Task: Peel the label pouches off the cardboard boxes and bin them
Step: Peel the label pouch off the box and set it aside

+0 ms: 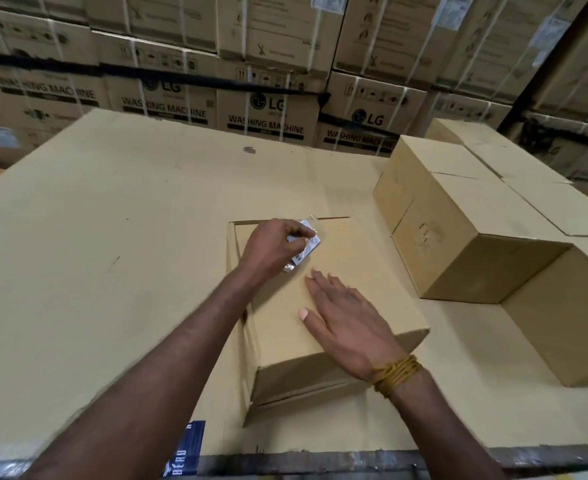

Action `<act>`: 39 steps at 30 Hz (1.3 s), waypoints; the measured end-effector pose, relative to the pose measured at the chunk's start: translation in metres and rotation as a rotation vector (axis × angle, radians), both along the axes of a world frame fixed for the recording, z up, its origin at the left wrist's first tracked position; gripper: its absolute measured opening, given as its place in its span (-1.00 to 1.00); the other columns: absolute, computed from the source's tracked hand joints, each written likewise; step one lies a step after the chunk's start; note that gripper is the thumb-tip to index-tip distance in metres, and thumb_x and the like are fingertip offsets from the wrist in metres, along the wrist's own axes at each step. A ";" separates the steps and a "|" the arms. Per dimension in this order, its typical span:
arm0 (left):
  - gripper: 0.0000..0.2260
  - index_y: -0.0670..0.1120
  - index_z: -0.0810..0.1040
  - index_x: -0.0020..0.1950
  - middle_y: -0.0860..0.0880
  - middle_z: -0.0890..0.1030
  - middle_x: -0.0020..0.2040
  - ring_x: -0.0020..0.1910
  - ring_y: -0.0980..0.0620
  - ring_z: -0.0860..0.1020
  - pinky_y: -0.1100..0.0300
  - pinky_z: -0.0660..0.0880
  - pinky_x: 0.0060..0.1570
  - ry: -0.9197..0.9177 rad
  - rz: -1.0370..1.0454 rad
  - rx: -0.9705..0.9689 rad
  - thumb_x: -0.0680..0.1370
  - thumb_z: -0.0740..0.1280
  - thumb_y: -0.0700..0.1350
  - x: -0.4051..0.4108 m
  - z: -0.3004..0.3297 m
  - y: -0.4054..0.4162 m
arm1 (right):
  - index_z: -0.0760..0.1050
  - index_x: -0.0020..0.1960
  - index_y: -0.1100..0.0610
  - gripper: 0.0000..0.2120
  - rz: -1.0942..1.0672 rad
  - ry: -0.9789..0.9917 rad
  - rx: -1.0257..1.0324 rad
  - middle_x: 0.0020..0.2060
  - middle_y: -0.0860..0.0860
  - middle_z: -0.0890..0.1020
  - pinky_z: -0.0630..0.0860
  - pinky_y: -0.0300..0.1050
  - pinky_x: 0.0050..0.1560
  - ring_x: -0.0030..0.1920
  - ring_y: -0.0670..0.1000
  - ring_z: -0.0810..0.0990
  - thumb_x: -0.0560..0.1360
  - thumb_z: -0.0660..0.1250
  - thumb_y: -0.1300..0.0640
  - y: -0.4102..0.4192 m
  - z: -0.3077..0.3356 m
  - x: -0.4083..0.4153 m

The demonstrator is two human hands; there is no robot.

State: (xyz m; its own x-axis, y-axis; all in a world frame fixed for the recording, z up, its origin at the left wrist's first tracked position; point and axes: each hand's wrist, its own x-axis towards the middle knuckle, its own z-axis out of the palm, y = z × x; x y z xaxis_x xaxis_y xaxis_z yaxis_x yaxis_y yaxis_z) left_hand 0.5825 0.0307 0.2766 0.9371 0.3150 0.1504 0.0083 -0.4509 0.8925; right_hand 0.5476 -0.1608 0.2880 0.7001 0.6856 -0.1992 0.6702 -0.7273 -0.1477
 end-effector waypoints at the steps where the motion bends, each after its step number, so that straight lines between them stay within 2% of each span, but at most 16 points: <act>1: -0.76 0.04 0.72 0.04 0.08 0.70 -0.05 -0.21 0.17 0.59 0.48 0.38 -0.42 0.004 -0.004 0.004 0.52 0.33 -0.22 0.001 0.000 -0.001 | -0.18 0.63 -0.03 -0.41 0.044 0.017 0.005 0.60 -0.14 -0.18 -0.17 -0.10 0.55 0.59 -0.08 -0.17 0.68 -0.13 -0.19 -0.002 0.002 0.003; 4: -0.76 0.03 0.72 0.05 0.05 0.70 -0.03 -0.18 0.12 0.61 0.48 0.38 -0.43 0.017 -0.011 -0.009 0.53 0.32 -0.22 0.000 0.002 -0.002 | -0.15 0.63 -0.07 -0.42 0.000 0.025 0.020 0.59 -0.16 -0.13 -0.14 -0.09 0.54 0.60 -0.08 -0.13 0.67 -0.11 -0.20 -0.017 0.003 0.044; 7: -0.78 0.02 0.72 0.06 0.06 0.69 -0.01 -0.11 0.07 0.63 0.47 0.40 -0.43 0.008 -0.007 -0.004 0.53 0.33 -0.21 -0.001 0.002 -0.002 | -0.08 0.63 0.03 -0.37 -0.440 -0.019 -0.024 0.62 0.03 -0.05 -0.08 0.09 0.57 0.60 0.08 -0.07 0.66 -0.12 -0.25 -0.043 0.001 0.098; 9: -0.77 0.00 0.72 0.07 0.07 0.68 0.00 -0.10 0.06 0.62 0.47 0.41 -0.43 0.003 -0.004 0.000 0.54 0.33 -0.21 -0.002 0.002 -0.002 | -0.04 0.63 0.07 -0.32 -0.649 -0.030 -0.044 0.61 0.15 -0.08 -0.10 0.20 0.56 0.60 0.16 -0.12 0.63 -0.14 -0.29 -0.053 0.002 0.109; 11: -0.77 0.01 0.72 0.07 0.08 0.68 0.01 -0.08 0.05 0.63 0.47 0.41 -0.42 0.002 -0.004 0.007 0.54 0.33 -0.22 -0.001 0.000 -0.001 | -0.07 0.63 0.03 -0.35 -0.569 -0.091 0.033 0.61 0.13 -0.13 -0.11 0.19 0.57 0.60 0.14 -0.16 0.64 -0.12 -0.27 -0.043 0.002 0.090; 13: -0.77 0.02 0.72 0.06 0.08 0.69 0.02 -0.08 0.05 0.63 0.47 0.41 -0.41 0.012 -0.007 -0.004 0.54 0.33 -0.22 -0.001 0.001 -0.001 | -0.10 0.63 -0.08 -0.39 -0.289 -0.047 0.148 0.61 0.04 -0.14 -0.10 0.12 0.57 0.60 0.06 -0.14 0.64 -0.10 -0.26 -0.023 0.006 0.050; 16: -0.78 0.03 0.72 0.05 0.08 0.71 0.04 -0.06 0.11 0.63 0.46 0.40 -0.34 0.010 -0.009 0.040 0.52 0.35 -0.20 -0.001 0.001 -0.001 | -0.06 0.60 -0.21 -0.45 0.028 0.013 0.103 0.61 -0.11 -0.10 -0.15 0.06 0.57 0.60 -0.04 -0.13 0.64 -0.11 -0.27 -0.005 0.000 0.017; 18: -0.78 0.02 0.72 0.06 0.05 0.71 0.00 -0.13 0.11 0.62 0.48 0.38 -0.38 0.017 -0.013 0.028 0.53 0.34 -0.21 -0.002 0.003 -0.002 | -0.01 0.60 -0.23 -0.47 -0.042 -0.011 0.093 0.61 -0.14 -0.07 -0.14 0.05 0.56 0.60 -0.02 -0.11 0.65 -0.09 -0.27 -0.009 -0.002 0.039; 20: -0.78 0.01 0.72 0.07 0.03 0.71 -0.01 -0.14 0.04 0.63 0.48 0.39 -0.41 0.025 -0.016 0.019 0.53 0.34 -0.21 -0.003 0.004 -0.003 | -0.03 0.60 -0.23 -0.45 -0.270 -0.028 0.031 0.62 -0.10 -0.05 -0.09 0.14 0.55 0.61 0.05 -0.07 0.64 -0.10 -0.29 -0.020 -0.005 0.073; 23: -0.78 0.03 0.72 0.07 0.06 0.71 -0.02 -0.08 0.01 0.65 0.48 0.40 -0.39 0.023 -0.005 0.035 0.53 0.35 -0.19 -0.002 0.004 -0.003 | 0.00 0.61 -0.12 -0.38 -0.611 -0.047 -0.044 0.59 0.15 0.12 0.01 0.28 0.53 0.57 0.26 0.05 0.62 -0.08 -0.33 -0.032 -0.003 0.100; 26: -0.78 0.04 0.72 0.07 0.06 0.72 -0.01 -0.07 0.07 0.65 0.45 0.41 -0.33 0.022 -0.003 0.016 0.54 0.34 -0.18 -0.001 0.002 0.000 | 0.07 0.60 -0.09 -0.42 -0.478 -0.160 0.102 0.59 0.14 0.09 -0.01 0.24 0.54 0.58 0.22 0.02 0.64 0.02 -0.25 -0.017 0.000 0.064; 28: -0.79 0.05 0.72 0.08 0.08 0.71 0.02 -0.04 0.13 0.63 0.36 0.43 -0.22 0.020 -0.003 0.037 0.54 0.35 -0.17 -0.001 0.002 0.000 | 0.10 0.58 -0.17 -0.46 -0.227 -0.092 0.212 0.60 0.03 0.08 -0.02 0.16 0.55 0.59 0.09 0.03 0.63 0.04 -0.25 -0.004 0.001 0.032; 30: -0.79 0.03 0.72 0.09 0.08 0.71 0.05 -0.01 0.13 0.62 0.36 0.43 -0.20 0.023 -0.002 0.056 0.54 0.36 -0.17 -0.001 0.004 -0.002 | 0.14 0.56 -0.21 -0.49 -0.129 -0.046 0.191 0.60 -0.06 0.11 -0.04 0.10 0.55 0.59 0.01 0.03 0.64 0.02 -0.26 0.003 -0.006 0.022; 33: -0.79 0.04 0.72 0.08 0.09 0.70 0.05 -0.08 0.18 0.61 0.48 0.39 -0.33 0.022 0.023 0.034 0.54 0.35 -0.17 -0.008 0.010 -0.004 | 0.19 0.55 -0.19 -0.51 -0.339 -0.088 0.212 0.59 -0.09 0.14 0.00 0.08 0.55 0.58 0.02 0.08 0.64 0.03 -0.23 -0.014 -0.008 0.041; 36: -0.75 0.08 0.72 0.05 0.10 0.69 0.01 -0.16 0.24 0.59 0.47 0.38 -0.43 0.048 0.045 -0.029 0.53 0.33 -0.20 -0.028 0.013 -0.011 | 0.21 0.55 -0.16 -0.50 -0.514 -0.076 0.218 0.59 -0.02 0.15 0.22 0.10 0.48 0.53 0.09 0.22 0.63 0.06 -0.22 -0.042 -0.006 0.048; 39: -0.76 0.19 0.71 -0.04 0.28 0.67 -0.07 -0.13 0.34 0.59 0.43 0.48 -0.26 0.048 0.115 -0.008 0.52 0.34 -0.15 -0.064 0.006 -0.022 | 0.25 0.53 -0.16 -0.50 -0.575 -0.058 0.292 0.57 0.03 0.19 0.36 0.10 0.37 0.47 0.11 0.32 0.62 0.09 -0.23 -0.053 -0.009 0.030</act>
State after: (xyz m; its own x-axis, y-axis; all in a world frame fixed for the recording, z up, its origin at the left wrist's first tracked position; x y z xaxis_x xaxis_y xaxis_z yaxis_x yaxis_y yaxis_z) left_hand 0.5185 0.0083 0.2823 0.9009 0.4215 0.1038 0.1018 -0.4375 0.8934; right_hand 0.5775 -0.2139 0.2788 0.9757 0.2186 -0.0118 0.1989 -0.9078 -0.3693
